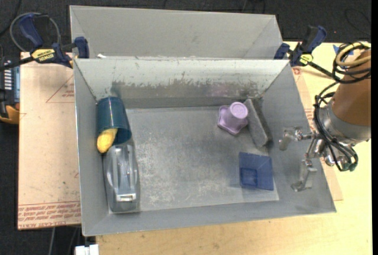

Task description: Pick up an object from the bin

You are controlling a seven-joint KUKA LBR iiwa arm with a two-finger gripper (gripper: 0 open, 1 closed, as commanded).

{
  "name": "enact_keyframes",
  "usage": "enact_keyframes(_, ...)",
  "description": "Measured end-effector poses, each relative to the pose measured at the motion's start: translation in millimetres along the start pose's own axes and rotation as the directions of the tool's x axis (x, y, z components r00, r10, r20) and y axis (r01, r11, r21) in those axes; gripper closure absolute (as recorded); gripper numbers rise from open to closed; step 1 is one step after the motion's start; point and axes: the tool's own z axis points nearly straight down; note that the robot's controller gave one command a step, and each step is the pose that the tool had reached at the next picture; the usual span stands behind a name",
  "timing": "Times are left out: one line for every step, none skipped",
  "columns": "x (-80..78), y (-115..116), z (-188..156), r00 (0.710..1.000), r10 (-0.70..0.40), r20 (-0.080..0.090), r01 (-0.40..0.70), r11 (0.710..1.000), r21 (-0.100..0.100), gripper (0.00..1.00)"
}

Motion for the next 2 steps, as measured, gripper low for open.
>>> enact_keyframes(-5.3, 1.2, 8.1, 1.0, -0.011, 0.02, 0.011, 1.0, 0.005, 0.0)
enact_keyframes(-13.2, 10.6, 129.7, 0.998, -0.058, 0.013, 0.058, 0.998, 0.002, 0.0)
